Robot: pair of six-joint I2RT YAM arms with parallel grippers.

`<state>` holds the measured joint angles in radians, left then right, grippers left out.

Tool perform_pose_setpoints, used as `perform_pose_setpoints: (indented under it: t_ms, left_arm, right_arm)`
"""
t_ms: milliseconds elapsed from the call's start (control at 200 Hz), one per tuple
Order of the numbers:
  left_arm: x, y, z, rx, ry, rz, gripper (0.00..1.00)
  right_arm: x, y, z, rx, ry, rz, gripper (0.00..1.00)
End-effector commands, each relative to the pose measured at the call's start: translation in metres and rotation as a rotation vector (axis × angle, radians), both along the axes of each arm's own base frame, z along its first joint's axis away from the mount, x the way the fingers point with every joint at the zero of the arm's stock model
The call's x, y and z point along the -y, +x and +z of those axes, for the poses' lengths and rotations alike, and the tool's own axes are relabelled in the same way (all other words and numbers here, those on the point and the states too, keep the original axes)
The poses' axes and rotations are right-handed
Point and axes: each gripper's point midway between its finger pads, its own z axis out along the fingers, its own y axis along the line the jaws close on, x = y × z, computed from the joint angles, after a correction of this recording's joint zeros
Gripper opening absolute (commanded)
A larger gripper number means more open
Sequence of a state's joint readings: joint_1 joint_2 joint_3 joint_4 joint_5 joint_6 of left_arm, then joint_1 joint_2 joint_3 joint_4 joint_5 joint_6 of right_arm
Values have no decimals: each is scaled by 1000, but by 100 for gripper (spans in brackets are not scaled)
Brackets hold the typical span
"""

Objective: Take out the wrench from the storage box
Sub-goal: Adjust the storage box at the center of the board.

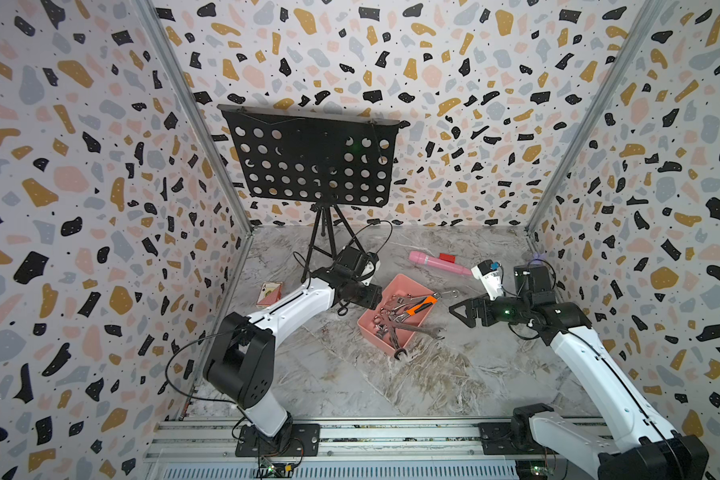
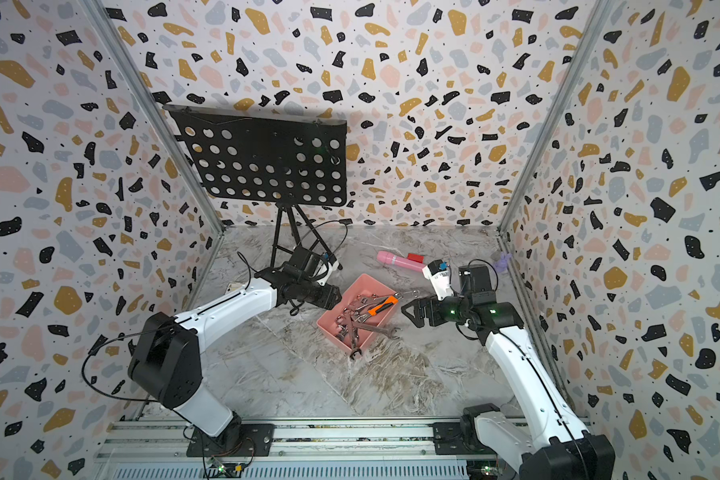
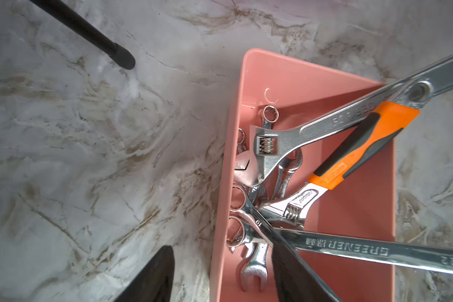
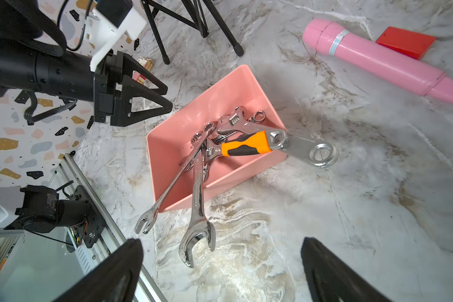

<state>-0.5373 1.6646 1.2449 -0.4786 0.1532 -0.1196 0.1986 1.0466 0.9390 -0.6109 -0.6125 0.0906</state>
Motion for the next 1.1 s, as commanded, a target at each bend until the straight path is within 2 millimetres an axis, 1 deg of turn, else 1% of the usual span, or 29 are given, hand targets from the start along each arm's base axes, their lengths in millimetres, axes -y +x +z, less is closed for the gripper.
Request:
perform_pose_setpoints:
  t_ms: [0, 40, 180, 285, 360, 516, 606, 661, 771, 881, 951, 1096]
  left_arm:
    - [0, 7, -3, 2, 57, 21, 56]
    - [2, 9, -6, -8, 59, 28, 52]
    - [10, 13, -14, -17, 92, 20, 46]
    - [15, 12, -23, -39, 105, 10, 43]
    - [15, 12, -27, -45, 119, 10, 36]
    - [17, 11, -33, -60, 134, 11, 26]
    - [16, 8, -36, -76, 139, 17, 13]
    - [15, 5, -36, -84, 139, 23, 9]
    - [14, 0, -32, -87, 131, 42, 6]
    - [11, -9, -28, -102, 112, 79, 4]
    - [5, -16, -26, -117, 98, 127, 2]
    - [-6, -34, -22, -129, 74, 232, 1]
  right_arm:
    - [1, 0, 4, -10, -14, -14, 100]
    - [1, 0, 3, -9, -22, -17, 100]
    - [2, 0, -1, -20, -32, -23, 100]
    - [3, 1, -4, -24, -38, -25, 100]
    - [4, 1, -5, -26, -46, -26, 100]
    - [3, 2, -5, -26, -49, -24, 100]
    - [6, 4, -5, -23, -61, -36, 100]
    - [6, 5, -4, -22, -66, -39, 100]
    - [7, 6, -2, -14, -68, -42, 100]
    - [7, 7, -2, -12, -72, -37, 100]
    - [7, 7, -1, -8, -79, -29, 100]
    - [6, 7, 1, -5, -101, 1, 100]
